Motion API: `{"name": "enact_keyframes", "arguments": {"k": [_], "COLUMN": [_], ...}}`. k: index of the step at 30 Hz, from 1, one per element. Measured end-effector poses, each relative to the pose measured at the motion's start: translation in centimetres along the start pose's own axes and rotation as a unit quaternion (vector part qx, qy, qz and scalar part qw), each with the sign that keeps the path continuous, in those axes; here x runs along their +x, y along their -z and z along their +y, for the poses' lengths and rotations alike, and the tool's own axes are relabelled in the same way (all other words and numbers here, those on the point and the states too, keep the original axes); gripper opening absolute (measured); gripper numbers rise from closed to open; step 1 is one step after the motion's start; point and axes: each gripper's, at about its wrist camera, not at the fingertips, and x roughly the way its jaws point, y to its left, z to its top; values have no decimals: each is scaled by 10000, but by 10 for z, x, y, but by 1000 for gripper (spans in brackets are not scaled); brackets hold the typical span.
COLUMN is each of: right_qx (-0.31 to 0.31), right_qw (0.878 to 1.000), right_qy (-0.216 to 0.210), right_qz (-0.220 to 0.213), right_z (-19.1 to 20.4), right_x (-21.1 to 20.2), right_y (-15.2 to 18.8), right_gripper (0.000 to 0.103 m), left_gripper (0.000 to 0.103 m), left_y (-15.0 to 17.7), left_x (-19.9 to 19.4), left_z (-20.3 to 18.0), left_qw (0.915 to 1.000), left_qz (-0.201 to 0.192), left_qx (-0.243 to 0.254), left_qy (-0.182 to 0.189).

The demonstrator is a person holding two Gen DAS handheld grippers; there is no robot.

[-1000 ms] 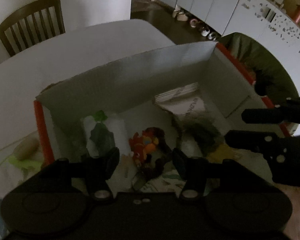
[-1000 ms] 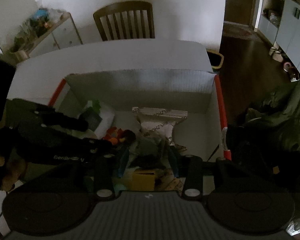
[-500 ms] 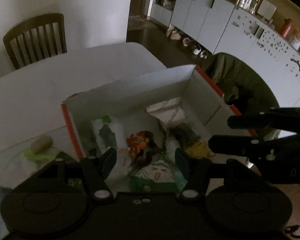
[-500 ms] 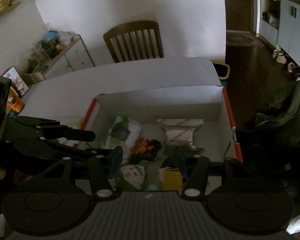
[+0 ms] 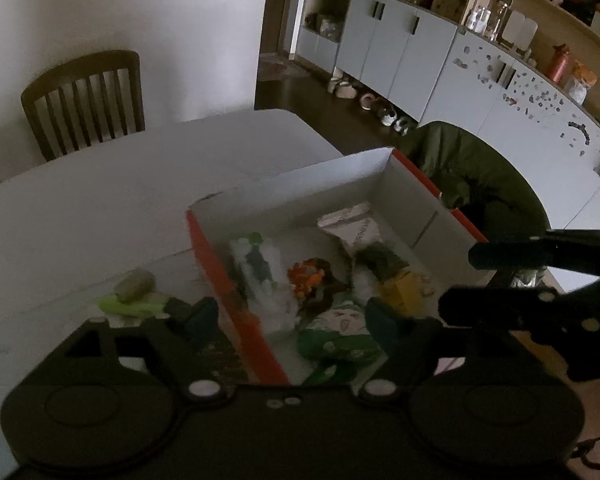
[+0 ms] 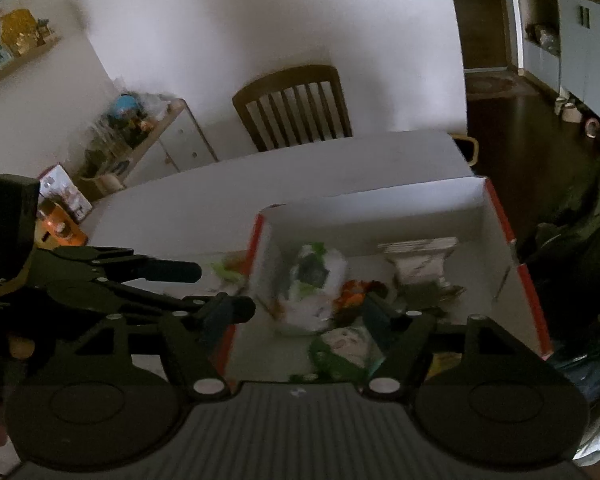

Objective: Organize objects
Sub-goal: 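Withdraw both grippers from the shoebox back toward the remaining items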

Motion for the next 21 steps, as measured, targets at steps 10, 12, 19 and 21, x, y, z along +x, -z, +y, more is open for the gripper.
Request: {"name": "enact_keyframes", "arguments": {"k": [10, 12, 19, 21], "right_qx": [-124, -147, -238, -233], "right_qw": [9992, 9992, 9988, 9987], "right_qy": [199, 218, 349, 379], "right_qz": [-327, -314, -254, -230], "right_z": [53, 62, 96, 106], "right_x": [2, 5, 25, 32], "right_y": [4, 4, 5, 5], "right_gripper": [82, 82, 82, 83], "left_gripper": [101, 102, 102, 102], "left_y": [10, 12, 19, 21], "left_x": [-25, -29, -36, -37], "left_z": [42, 53, 86, 96], "left_qw": [9996, 9996, 9993, 9992], "left_qz": [-217, -231, -325, -354], "left_qx": [-41, -75, -32, -52], "left_qy": [-176, -155, -202, -180]}}
